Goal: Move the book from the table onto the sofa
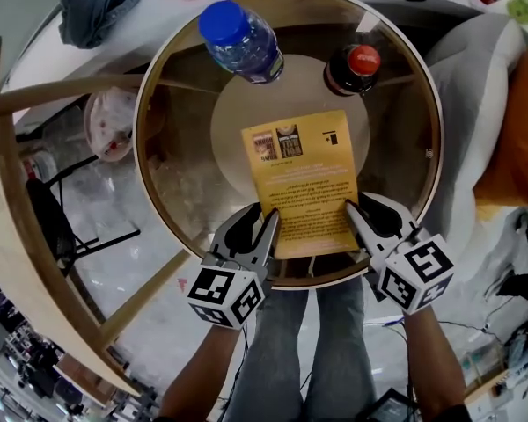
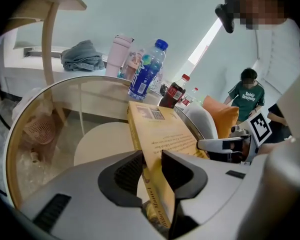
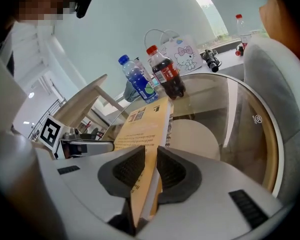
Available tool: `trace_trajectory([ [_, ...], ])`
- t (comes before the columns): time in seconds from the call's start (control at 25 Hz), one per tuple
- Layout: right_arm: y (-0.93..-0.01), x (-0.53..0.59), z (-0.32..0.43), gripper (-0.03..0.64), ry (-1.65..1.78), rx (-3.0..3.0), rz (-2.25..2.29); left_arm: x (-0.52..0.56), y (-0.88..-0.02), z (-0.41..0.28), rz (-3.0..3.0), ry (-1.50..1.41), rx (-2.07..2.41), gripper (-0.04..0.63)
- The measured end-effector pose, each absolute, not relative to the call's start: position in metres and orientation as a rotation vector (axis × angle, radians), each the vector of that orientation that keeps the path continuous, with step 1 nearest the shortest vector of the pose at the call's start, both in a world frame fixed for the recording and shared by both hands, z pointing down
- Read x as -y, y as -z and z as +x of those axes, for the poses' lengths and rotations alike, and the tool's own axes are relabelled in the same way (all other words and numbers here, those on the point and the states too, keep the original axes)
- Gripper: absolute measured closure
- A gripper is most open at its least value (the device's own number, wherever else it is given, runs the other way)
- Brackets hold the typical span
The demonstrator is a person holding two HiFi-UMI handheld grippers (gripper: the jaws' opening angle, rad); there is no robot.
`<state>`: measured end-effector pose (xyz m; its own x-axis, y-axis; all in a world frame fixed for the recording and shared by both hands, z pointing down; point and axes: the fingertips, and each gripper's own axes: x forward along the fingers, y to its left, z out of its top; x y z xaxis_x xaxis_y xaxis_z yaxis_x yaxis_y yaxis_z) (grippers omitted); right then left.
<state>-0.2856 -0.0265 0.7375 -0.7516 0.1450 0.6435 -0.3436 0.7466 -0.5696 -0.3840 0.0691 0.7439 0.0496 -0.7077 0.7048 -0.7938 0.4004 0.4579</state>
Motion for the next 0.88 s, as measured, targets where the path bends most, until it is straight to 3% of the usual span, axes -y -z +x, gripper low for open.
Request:
trace_trajectory([
  [0.32,-0.682,0.037,-0.304,0.558,-0.882,2.343,0.156,-0.060,-0.693,-0.406,1.345,-0.072,1.764,0.497],
  [0.88,-0.505,0.078,-0.327,0.558,-0.778,2.553,0.283,-0.011,-0.509,-0.440,1.564,-0.025,1.888,0.506],
])
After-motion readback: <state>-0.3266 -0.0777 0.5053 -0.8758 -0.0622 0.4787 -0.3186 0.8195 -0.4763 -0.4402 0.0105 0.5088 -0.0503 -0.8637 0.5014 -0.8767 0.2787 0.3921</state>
